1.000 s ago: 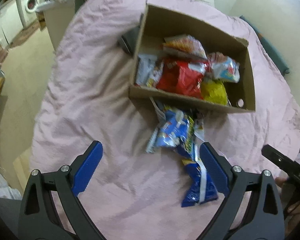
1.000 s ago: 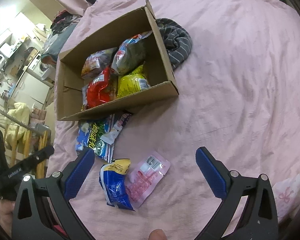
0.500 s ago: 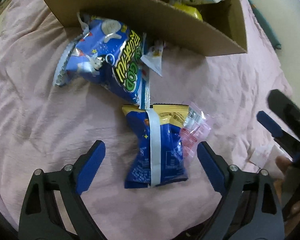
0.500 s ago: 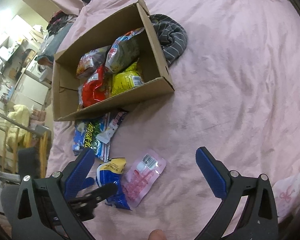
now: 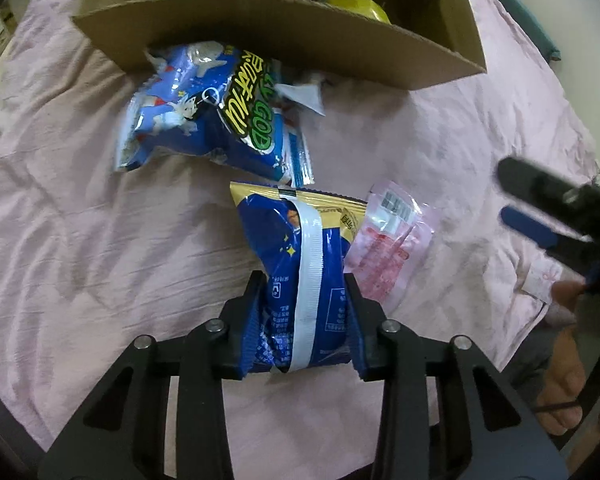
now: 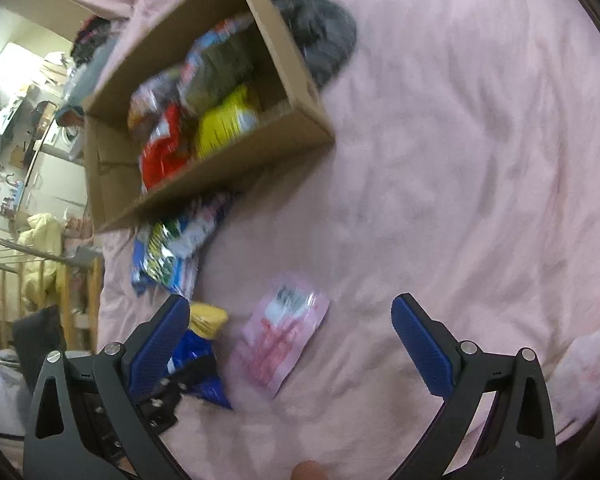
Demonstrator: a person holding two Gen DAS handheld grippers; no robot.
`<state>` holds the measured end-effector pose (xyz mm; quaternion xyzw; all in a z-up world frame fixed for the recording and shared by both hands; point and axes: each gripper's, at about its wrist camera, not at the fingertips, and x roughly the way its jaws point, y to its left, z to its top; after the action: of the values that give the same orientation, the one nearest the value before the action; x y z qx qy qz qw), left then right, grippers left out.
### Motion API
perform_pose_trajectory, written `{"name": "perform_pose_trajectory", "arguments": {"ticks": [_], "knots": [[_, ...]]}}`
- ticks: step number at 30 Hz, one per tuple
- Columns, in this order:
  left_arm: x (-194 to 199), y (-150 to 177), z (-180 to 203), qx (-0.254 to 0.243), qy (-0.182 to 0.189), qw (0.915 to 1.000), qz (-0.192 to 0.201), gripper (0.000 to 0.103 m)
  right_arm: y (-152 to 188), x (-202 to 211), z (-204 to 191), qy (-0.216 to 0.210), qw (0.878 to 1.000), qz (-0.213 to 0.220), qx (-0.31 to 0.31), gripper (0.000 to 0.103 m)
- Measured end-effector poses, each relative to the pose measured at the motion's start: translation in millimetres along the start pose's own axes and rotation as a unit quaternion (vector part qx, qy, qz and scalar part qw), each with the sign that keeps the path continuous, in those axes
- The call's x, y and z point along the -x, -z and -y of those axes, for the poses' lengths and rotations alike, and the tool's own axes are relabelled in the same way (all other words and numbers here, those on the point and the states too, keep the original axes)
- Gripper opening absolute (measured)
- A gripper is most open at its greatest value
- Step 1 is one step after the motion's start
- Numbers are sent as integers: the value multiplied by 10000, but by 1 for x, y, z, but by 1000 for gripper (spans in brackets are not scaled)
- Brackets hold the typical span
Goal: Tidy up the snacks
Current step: 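Grasp the blue-and-yellow packet with the left gripper while the right grasps the pink packet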
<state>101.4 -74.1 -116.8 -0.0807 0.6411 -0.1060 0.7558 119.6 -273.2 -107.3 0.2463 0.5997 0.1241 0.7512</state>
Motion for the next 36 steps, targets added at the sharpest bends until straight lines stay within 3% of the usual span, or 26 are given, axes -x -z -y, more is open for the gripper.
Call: {"name": "perform_pose_trajectory", "arguments": {"ticks": [3, 5, 8, 13, 15, 18, 19, 20, 21, 23, 27, 36], "knots": [[13, 7, -4, 62, -7, 10000, 67, 33, 6, -23, 7, -544, 9959, -595, -408, 102], [22, 11, -6, 48, 34, 9999, 122, 33, 10, -38, 6, -518, 9939, -840, -498, 91], [38, 8, -16, 53, 60, 9995, 292, 33, 12, -58, 0, -224, 9937, -1003, -437, 81], [60, 4, -30, 253, -11, 9971, 718, 33, 15, -84, -20, 458, 9935, -1041, 80, 79], [62, 1, -34, 340, 6, 9963, 794, 33, 19, -92, -29, 842, 9904, -975, 495, 73], [62, -1, -40, 455, -12, 9957, 803, 33, 26, -93, -35, 1209, 9851, -846, 882, 56], [60, -3, -42, 499, -9, 9956, 788, 33, 27, -91, -38, 1274, 9837, -795, 991, 44], [61, -2, -45, 532, -6, 9955, 783, 33, 29, -85, -38, 1285, 9835, -720, 1047, 34], [60, -3, -47, 568, -6, 9954, 776, 33, 31, -81, -39, 1227, 9847, -676, 1039, 31], [61, -2, -50, 631, -8, 9950, 769, 33, 35, -67, -43, 1002, 9871, -548, 1123, 11], [61, -2, -53, 751, 1, 9941, 788, 33, 41, -34, -50, 842, 9878, -6, 1313, 9], [58, -2, -53, 763, -270, 9924, 925, 33, 34, -21, -33, 653, 9922, 7, 1062, 8]]}}
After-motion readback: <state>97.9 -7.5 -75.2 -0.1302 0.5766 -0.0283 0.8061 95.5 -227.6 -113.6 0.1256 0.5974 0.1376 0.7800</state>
